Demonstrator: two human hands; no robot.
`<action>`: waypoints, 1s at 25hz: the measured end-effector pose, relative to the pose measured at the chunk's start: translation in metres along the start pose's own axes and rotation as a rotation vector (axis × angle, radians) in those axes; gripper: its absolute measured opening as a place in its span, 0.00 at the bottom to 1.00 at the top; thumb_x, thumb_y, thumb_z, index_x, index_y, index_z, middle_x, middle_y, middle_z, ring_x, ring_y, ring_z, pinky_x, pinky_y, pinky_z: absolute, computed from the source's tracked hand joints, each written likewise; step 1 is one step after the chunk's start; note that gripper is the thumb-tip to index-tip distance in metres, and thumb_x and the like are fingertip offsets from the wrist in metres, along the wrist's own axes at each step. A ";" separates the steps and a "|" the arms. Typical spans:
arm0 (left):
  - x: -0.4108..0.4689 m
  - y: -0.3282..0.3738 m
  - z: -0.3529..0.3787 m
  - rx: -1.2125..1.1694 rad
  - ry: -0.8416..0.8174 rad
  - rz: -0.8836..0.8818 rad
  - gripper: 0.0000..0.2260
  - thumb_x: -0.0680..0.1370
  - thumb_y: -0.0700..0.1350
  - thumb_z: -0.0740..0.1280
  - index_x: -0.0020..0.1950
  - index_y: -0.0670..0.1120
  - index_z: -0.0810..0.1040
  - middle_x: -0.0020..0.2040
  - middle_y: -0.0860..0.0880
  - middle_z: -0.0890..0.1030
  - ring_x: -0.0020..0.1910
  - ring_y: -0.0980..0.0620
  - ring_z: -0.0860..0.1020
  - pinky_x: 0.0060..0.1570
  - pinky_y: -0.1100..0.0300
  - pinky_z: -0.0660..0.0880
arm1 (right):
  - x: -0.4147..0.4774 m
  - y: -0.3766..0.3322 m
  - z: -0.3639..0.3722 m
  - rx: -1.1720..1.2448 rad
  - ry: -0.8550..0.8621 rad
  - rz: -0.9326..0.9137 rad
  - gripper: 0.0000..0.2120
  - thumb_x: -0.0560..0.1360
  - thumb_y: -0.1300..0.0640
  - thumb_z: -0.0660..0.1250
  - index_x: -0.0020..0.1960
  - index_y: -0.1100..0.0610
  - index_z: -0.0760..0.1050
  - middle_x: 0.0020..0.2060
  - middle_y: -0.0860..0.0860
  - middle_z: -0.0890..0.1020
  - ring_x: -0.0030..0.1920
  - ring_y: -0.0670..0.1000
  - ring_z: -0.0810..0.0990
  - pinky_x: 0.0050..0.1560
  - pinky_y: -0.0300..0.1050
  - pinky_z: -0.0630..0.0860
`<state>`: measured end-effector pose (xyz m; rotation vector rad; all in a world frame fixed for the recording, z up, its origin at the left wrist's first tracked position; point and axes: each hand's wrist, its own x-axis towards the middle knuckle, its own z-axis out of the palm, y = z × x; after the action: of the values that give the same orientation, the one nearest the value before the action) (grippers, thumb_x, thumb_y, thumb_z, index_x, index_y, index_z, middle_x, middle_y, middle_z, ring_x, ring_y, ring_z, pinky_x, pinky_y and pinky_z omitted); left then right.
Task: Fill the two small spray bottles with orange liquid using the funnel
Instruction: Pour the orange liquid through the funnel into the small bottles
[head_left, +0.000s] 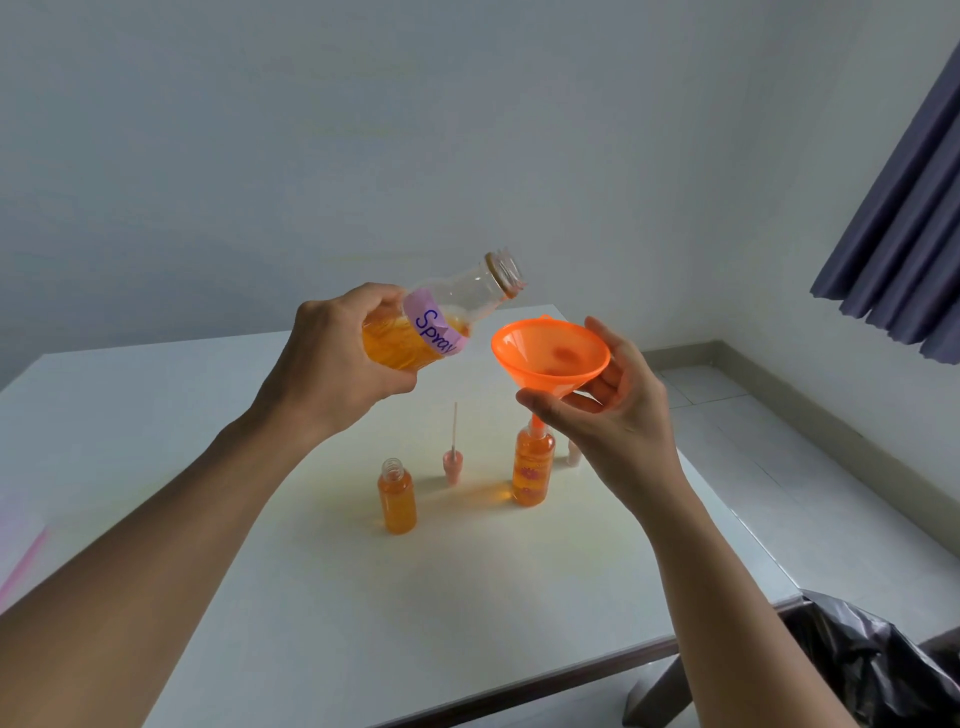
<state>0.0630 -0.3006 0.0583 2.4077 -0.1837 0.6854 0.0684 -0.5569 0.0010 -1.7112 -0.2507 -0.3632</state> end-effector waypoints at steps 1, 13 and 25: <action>-0.002 0.000 0.000 -0.013 0.006 -0.005 0.33 0.63 0.45 0.82 0.66 0.52 0.76 0.57 0.51 0.81 0.51 0.49 0.78 0.44 0.58 0.78 | 0.000 0.000 0.001 -0.006 -0.007 0.001 0.46 0.62 0.54 0.85 0.75 0.45 0.66 0.64 0.47 0.78 0.57 0.46 0.84 0.56 0.45 0.83; -0.020 -0.012 -0.006 -0.091 0.091 -0.147 0.33 0.64 0.51 0.82 0.65 0.50 0.75 0.58 0.53 0.80 0.52 0.53 0.77 0.40 0.68 0.70 | -0.003 -0.015 0.005 -0.011 0.010 -0.008 0.46 0.61 0.57 0.85 0.75 0.47 0.68 0.62 0.47 0.81 0.57 0.46 0.84 0.58 0.46 0.83; -0.058 -0.111 -0.103 -0.137 0.363 -0.540 0.29 0.62 0.51 0.81 0.60 0.52 0.77 0.54 0.53 0.82 0.51 0.51 0.80 0.44 0.59 0.75 | 0.000 -0.082 0.181 -0.020 -0.316 -0.075 0.46 0.63 0.48 0.84 0.75 0.46 0.64 0.64 0.45 0.76 0.56 0.46 0.82 0.43 0.32 0.80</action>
<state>0.0008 -0.1518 0.0391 2.0233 0.5320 0.7977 0.0560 -0.3648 0.0494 -1.7789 -0.5447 -0.1482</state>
